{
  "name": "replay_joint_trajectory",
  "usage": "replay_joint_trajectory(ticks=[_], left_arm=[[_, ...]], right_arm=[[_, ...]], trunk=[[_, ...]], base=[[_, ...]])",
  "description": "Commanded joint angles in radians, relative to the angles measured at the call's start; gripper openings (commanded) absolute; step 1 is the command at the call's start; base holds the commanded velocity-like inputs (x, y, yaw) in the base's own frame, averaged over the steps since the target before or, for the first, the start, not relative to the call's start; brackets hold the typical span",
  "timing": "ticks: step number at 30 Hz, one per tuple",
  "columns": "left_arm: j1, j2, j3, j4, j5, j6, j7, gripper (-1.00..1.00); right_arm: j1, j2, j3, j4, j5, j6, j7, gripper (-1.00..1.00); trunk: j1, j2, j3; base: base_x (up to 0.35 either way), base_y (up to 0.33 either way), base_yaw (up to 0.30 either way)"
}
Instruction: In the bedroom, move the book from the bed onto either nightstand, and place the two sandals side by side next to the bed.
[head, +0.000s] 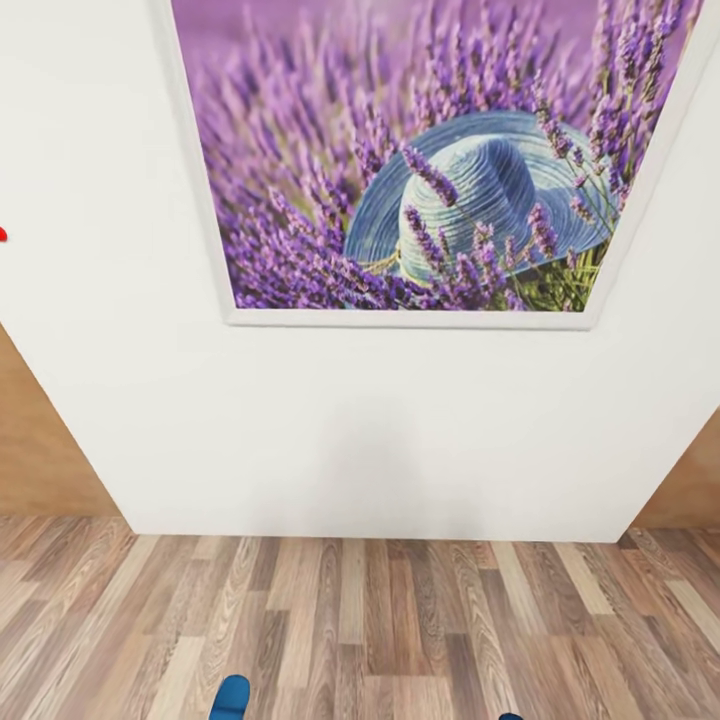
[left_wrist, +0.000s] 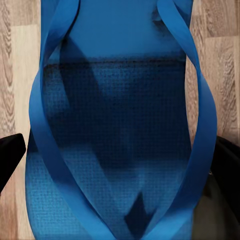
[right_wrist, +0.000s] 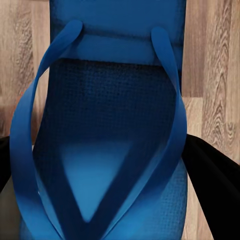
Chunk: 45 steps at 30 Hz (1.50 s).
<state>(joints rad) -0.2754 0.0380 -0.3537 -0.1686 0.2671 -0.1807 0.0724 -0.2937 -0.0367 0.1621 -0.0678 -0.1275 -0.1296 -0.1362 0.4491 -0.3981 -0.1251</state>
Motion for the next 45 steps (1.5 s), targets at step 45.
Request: replay_joint_trajectory(ticks=[45], left_arm=[[0.001,0.0,-0.008,0.0,0.006,-0.014,0.004,-1.0]], right_arm=[[-0.001,0.001,0.008,0.0,-0.012,-0.003,-0.002,-1.0]], trunk=[[0.001,-0.002,-0.002]], base=[[0.097,0.0,0.153]])
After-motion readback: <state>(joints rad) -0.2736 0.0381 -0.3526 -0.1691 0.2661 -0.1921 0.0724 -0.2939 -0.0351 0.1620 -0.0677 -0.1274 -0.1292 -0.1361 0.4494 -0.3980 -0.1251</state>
